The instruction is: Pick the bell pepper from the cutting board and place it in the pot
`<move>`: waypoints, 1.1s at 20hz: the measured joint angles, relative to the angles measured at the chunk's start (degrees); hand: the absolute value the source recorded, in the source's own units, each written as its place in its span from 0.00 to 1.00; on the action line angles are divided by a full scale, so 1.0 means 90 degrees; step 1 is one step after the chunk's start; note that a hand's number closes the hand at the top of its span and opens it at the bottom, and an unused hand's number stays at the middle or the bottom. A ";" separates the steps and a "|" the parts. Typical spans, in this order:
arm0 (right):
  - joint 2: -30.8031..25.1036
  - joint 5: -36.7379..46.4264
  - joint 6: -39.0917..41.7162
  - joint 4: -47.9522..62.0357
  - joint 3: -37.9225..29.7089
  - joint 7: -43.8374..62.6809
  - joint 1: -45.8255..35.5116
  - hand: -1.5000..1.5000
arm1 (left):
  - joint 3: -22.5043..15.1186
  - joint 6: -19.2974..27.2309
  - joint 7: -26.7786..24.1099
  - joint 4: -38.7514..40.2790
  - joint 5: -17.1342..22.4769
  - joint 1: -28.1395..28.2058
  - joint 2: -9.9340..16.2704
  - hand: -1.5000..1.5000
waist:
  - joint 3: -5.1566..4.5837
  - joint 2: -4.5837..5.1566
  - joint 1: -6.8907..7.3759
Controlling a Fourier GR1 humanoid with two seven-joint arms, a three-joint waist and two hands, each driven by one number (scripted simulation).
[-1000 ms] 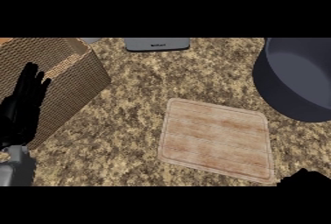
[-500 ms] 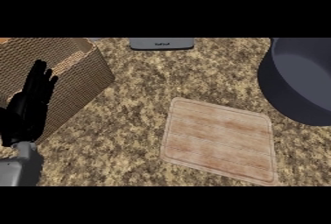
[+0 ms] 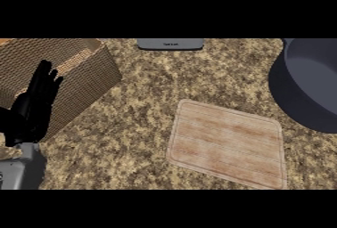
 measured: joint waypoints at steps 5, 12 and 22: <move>-0.0268 0.0201 0.0001 0.1444 0.0246 0.0053 -0.1114 1.00 | -0.0022 0.0025 0.0018 0.0123 -0.0077 -0.0211 -0.0056 0.50 | 0.0004 0.0010 0.0048; -0.0357 0.1176 -0.0908 0.3124 0.0542 -0.0672 -0.2173 1.00 | -0.0079 -0.0029 0.0066 0.0053 -0.0115 -0.0237 -0.0089 0.50 | 0.0015 0.0054 0.0166; -0.0299 0.3217 -0.3295 0.5962 0.1144 -0.1922 -0.3603 1.00 | -0.0096 -0.0095 0.0042 0.0048 -0.0124 -0.0246 -0.0114 0.50 | 0.0021 0.0083 0.0273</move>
